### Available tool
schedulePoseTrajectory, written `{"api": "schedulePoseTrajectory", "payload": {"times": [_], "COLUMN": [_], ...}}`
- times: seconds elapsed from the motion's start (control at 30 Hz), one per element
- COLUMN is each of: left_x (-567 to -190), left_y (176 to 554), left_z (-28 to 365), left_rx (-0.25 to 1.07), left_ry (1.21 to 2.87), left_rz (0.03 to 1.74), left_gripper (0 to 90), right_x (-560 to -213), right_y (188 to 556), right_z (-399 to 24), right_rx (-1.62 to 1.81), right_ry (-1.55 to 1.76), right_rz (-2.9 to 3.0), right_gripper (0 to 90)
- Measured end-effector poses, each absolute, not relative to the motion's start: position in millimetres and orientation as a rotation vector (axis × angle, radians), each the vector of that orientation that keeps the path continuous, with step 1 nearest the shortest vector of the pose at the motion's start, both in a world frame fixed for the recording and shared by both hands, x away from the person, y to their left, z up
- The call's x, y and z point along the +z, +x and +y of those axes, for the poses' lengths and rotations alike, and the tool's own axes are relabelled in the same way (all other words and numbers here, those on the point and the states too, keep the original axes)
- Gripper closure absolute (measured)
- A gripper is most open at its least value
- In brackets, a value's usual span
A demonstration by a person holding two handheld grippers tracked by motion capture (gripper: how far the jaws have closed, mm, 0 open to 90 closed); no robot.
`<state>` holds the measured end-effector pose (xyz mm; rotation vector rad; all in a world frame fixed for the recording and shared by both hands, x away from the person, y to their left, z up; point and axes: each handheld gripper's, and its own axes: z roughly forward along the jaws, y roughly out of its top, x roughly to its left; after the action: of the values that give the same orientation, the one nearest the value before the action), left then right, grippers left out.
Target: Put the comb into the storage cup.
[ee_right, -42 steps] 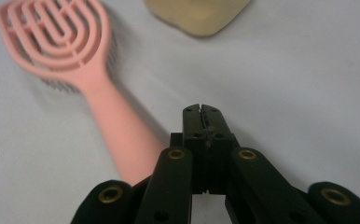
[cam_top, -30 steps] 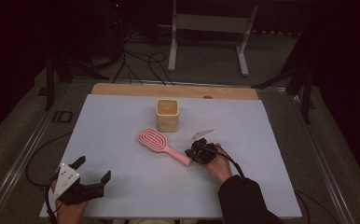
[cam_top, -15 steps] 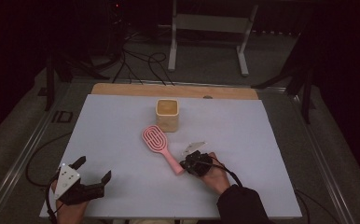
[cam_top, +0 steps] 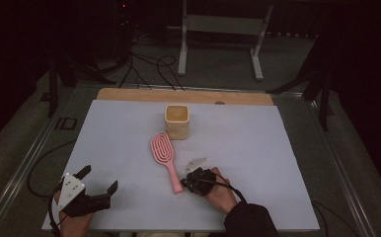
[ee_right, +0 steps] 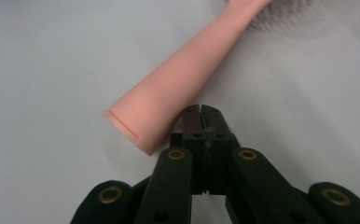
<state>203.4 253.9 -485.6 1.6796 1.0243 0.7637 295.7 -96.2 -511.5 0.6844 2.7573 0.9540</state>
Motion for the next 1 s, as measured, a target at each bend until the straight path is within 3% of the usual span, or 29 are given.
{"api": "schedulePoseTrajectory", "payload": {"times": [1.0], "left_x": [-486.2], "left_y": [203.9], "left_z": [253.4], "left_rx": [0.762], "left_ry": [1.687], "left_rz": [1.024], "left_gripper": [0.8], "right_x": [-514.5], "right_y": [280.9], "right_z": [-40.0], "right_rx": [1.064], "right_ry": [0.566], "right_rz": [2.846], "right_gripper": [87.6]}}
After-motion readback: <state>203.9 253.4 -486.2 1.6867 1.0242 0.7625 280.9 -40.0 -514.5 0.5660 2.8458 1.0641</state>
